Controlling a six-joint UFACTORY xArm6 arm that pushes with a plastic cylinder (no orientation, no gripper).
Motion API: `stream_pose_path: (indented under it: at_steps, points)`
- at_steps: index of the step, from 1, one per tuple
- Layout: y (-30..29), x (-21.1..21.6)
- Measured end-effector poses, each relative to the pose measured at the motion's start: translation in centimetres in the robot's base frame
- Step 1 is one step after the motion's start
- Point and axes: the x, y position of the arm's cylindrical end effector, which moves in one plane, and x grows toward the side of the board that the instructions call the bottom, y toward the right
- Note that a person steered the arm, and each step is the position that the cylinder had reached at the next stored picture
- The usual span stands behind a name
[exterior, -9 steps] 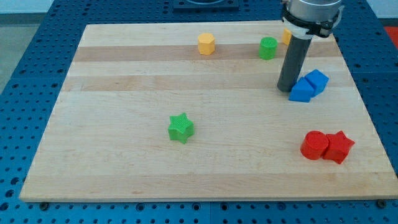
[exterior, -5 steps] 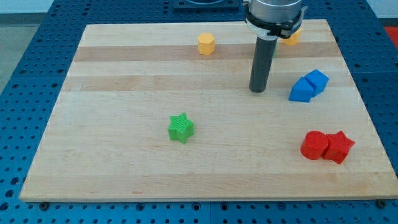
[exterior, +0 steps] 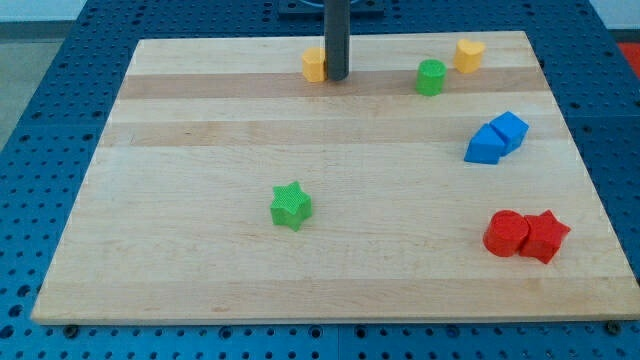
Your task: Move the yellow hexagon left and a bit down
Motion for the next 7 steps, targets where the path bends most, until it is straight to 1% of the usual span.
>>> stream_pose_path:
  at_steps: [1,2,3,4,5,7]
  points:
    - [-0.4,0.0]
    - [1.6,-0.4]
    - [0.6,-3.9]
    - [-2.6,-3.9]
    - [-4.5,-2.2]
    - [-5.5,4.0]
